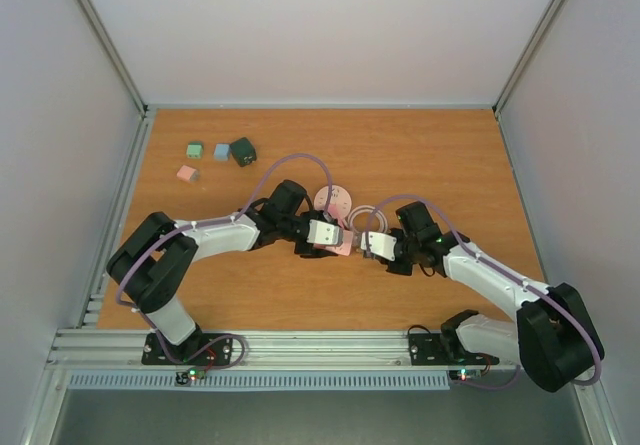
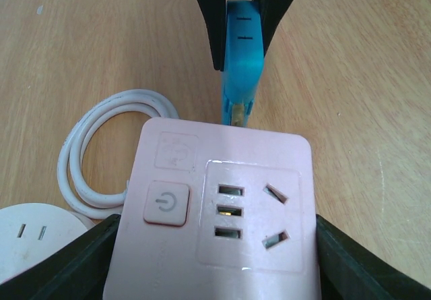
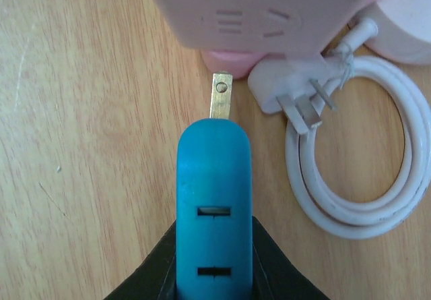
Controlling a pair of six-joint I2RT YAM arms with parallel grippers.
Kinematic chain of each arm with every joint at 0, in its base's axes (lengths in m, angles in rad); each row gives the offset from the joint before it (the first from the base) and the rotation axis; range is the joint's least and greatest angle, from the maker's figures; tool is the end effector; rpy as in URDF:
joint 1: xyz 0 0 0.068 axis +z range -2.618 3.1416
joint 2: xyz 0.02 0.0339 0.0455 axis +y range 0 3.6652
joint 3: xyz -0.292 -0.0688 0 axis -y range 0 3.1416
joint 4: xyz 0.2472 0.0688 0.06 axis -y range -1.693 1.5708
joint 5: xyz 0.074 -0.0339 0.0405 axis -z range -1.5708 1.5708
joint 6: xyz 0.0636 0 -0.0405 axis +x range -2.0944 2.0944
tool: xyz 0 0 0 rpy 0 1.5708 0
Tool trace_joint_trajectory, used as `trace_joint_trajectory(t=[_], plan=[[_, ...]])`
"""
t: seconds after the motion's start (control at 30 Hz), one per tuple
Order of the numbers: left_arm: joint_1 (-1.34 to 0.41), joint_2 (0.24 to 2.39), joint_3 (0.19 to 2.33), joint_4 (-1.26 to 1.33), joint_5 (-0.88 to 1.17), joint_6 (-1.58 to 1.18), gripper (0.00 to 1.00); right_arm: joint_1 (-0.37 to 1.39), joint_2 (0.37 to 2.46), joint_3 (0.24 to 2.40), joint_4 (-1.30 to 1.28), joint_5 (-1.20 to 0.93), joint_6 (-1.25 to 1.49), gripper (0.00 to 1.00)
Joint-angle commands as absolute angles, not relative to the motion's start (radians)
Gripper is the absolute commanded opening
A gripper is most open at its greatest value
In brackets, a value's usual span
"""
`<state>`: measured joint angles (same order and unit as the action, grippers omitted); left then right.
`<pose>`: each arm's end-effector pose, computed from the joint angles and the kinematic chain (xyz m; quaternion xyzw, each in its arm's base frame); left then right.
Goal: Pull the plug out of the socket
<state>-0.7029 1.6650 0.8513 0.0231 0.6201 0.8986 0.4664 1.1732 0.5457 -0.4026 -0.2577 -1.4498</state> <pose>0.2426 -0.2540 0.1764 0.7131 0.5299 -0.2455 0.3880 0.1821 0.1098 0.1700 -0.8016 0.5215 -0.0159 0.2919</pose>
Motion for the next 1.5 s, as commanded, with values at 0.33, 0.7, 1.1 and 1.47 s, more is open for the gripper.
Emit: trace_joint_trajectory(t=[0.33, 0.7, 1.1, 1.47], plan=[[-0.696, 1.62, 0.88, 0.025, 0.659, 0.903, 0.84, 0.394, 1.079, 0.651, -0.631, -0.348, -1.423, 0.15], [-0.662, 1.397, 0.835, -0.066, 0.694, 0.842, 1.0, 0.394, 1.015, 0.801, -0.79, -0.47, -1.448, 0.16], [-0.573, 1.236, 0.899, -0.036, 0.612, 0.409, 1.0, 0.449, 1.07, 1.063, -0.879, -0.651, -1.478, 0.17], [-0.572, 1.187, 0.94, -0.129, 0.731, 0.412, 1.0, 0.566, 1.097, 1.137, -0.869, -0.653, -1.471, 0.16]])
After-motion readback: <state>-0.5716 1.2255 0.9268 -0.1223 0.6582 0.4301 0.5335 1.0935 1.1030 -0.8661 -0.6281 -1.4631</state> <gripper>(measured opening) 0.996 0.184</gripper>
